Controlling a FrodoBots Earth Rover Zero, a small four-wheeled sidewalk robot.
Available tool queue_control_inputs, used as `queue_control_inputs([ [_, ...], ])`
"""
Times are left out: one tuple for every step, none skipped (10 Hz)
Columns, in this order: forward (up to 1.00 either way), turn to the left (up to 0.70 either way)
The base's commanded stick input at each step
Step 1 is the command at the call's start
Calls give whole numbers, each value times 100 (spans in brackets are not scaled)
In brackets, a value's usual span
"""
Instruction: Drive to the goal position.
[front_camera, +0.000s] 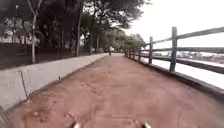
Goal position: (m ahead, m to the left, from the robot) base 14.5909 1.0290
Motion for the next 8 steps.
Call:
queue_control_inputs([
  [50, 0],
  [50, 0],
  [50, 0],
  [50, 0],
  [50, 0],
  [50, 0],
  [50, 0],
  [50, 0],
])
